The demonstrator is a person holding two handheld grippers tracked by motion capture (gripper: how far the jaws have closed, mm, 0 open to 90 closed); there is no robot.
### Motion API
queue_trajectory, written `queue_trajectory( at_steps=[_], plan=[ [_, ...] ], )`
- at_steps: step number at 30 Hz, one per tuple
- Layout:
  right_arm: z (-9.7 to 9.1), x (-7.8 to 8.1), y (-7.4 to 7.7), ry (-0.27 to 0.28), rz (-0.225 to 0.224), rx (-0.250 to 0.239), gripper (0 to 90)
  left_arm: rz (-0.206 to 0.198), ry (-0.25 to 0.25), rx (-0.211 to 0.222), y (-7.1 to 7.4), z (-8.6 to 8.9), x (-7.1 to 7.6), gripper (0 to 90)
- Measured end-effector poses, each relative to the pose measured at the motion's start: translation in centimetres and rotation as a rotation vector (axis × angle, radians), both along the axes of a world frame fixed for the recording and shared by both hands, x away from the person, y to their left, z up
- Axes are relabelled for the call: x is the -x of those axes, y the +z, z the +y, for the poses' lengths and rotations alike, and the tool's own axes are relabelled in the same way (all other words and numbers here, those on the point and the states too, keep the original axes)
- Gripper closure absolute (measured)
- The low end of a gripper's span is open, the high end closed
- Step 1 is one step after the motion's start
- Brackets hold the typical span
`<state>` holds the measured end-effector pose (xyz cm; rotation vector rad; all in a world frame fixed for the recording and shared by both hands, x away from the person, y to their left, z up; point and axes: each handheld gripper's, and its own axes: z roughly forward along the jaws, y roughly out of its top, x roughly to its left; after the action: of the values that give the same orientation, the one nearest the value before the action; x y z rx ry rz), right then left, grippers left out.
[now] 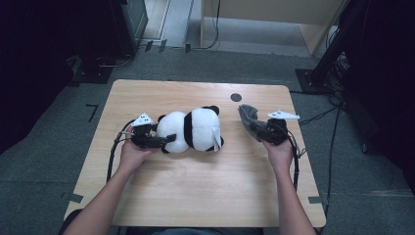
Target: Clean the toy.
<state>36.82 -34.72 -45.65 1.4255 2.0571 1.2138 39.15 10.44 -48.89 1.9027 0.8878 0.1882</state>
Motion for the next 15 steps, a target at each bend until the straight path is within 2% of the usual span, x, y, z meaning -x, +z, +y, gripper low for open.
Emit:
queue_trajectory(
  at_steps=[3, 9, 15],
  plan=[
    [1.2, -0.3, 1.4, 0.034, -0.015, 0.007, 73.9, 0.000, 0.006, -0.003, 0.0, -0.1, 0.1, 14.4],
    [3.6, -1.7, 3.6, 0.078, -0.010, 0.011, 74.0, -0.003, 0.018, -0.014, 0.2, -0.3, 0.3, 14.7],
    [6.7, -3.2, 6.7, 0.130, -0.034, 0.023, 74.0, -0.002, 0.020, -0.021, 0.3, -0.3, 0.4, 16.2]
  ],
)
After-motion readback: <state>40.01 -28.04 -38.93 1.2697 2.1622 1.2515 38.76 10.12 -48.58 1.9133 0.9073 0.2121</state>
